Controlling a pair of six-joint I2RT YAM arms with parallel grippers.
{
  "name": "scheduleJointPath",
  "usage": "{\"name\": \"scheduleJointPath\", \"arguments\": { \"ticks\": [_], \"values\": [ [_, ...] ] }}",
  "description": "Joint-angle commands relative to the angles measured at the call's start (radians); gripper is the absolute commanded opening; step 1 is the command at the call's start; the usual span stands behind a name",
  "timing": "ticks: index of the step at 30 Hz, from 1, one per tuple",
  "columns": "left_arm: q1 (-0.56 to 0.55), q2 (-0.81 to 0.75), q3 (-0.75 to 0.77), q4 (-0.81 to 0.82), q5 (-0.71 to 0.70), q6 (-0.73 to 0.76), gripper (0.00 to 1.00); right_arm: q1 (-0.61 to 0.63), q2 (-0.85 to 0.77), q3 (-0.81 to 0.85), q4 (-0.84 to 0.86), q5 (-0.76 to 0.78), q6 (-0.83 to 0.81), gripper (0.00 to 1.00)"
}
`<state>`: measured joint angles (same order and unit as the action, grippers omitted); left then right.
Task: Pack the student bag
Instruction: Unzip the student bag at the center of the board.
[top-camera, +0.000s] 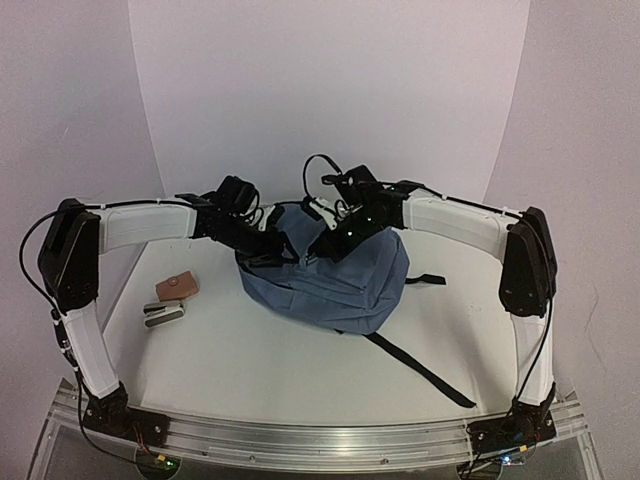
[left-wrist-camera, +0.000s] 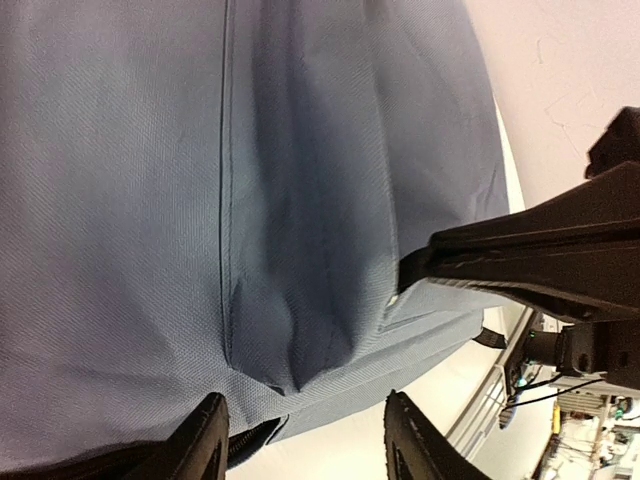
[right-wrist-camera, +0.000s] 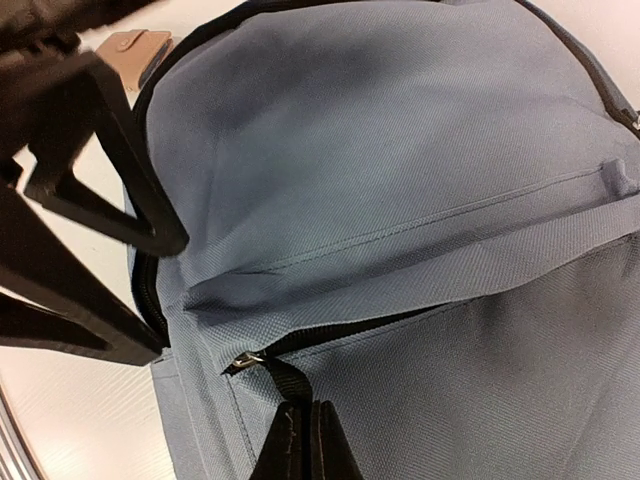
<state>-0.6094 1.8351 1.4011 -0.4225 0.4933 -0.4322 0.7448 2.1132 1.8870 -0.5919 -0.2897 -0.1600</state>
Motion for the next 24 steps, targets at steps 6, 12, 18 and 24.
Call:
{"name": "scheduleJointPath", "arguments": {
  "ticks": [6, 12, 18, 24],
  "values": [
    [-0.008, 0.041, 0.088, -0.009, -0.002, 0.167, 0.55, -0.012, -0.04, 0.021, 0.009, 0.004, 0.016, 0.0],
    [-0.025, 0.068, 0.076, -0.009, 0.04, 0.194, 0.53, -0.012, -0.04, 0.015, 0.011, 0.013, 0.016, 0.0],
    [-0.032, 0.095, 0.044, -0.002, 0.013, 0.181, 0.36, -0.011, -0.037, 0.02, 0.01, 0.018, 0.01, 0.0],
    [-0.034, 0.064, 0.008, 0.019, 0.016, 0.162, 0.01, -0.037, -0.038, 0.019, 0.008, 0.036, 0.001, 0.0]
  ]
}}
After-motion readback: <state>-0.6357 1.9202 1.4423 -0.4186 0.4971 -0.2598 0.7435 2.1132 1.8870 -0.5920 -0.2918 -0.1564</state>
